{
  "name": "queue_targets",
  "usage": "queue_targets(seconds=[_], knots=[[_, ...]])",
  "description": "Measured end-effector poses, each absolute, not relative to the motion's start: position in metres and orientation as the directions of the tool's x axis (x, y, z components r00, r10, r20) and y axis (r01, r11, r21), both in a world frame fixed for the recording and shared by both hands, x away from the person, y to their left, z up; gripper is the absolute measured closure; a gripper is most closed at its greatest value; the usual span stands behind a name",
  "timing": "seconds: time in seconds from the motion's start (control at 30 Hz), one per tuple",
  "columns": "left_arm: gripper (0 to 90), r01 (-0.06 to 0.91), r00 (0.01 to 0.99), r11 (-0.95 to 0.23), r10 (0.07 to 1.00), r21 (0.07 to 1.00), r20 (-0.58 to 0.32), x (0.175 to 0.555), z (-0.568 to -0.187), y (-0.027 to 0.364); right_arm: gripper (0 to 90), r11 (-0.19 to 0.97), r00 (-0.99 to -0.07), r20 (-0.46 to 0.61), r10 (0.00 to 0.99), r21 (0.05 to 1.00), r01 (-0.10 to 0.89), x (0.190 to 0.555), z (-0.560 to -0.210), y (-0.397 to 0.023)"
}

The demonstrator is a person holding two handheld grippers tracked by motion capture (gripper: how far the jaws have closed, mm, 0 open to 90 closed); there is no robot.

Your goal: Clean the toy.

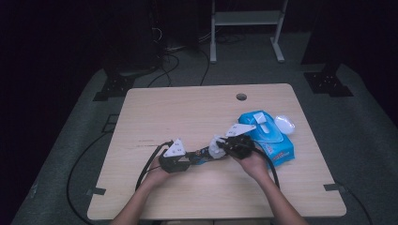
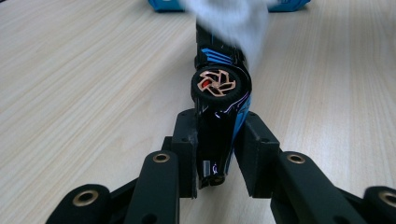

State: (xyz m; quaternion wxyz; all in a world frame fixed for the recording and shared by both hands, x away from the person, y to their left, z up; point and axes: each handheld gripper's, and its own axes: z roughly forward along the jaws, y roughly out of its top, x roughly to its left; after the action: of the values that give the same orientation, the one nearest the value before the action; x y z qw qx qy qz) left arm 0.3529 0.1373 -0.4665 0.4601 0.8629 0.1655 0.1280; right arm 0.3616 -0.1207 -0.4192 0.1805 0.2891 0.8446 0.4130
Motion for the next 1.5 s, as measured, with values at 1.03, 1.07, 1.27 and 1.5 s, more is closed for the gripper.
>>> queue_targets(seconds=[1.03,1.07,1.27,1.5], knots=[[70.4,0.163,0.918,-0.519,0.392,0.839,0.064,0.353,-0.467,0.141,79.8,0.541,-0.814,-0.099,0.572,0.791,0.284,0.36,-0.419,-0.094],[70.4,0.166,0.919,-0.517,0.391,0.84,0.059,0.354,-0.467,0.142,79.8,0.552,-0.818,-0.11,0.565,0.787,0.275,0.359,-0.419,-0.091],[70.5,0.169,0.918,-0.515,0.393,0.841,0.056,0.354,-0.467,0.143,79.8,0.528,-0.757,-0.122,0.642,0.786,0.321,0.37,-0.417,-0.121],[70.4,0.172,0.915,-0.502,0.399,0.847,0.051,0.355,-0.468,0.143,79.8,0.479,-0.709,-0.076,0.701,0.787,0.389,0.372,-0.421,-0.154]])
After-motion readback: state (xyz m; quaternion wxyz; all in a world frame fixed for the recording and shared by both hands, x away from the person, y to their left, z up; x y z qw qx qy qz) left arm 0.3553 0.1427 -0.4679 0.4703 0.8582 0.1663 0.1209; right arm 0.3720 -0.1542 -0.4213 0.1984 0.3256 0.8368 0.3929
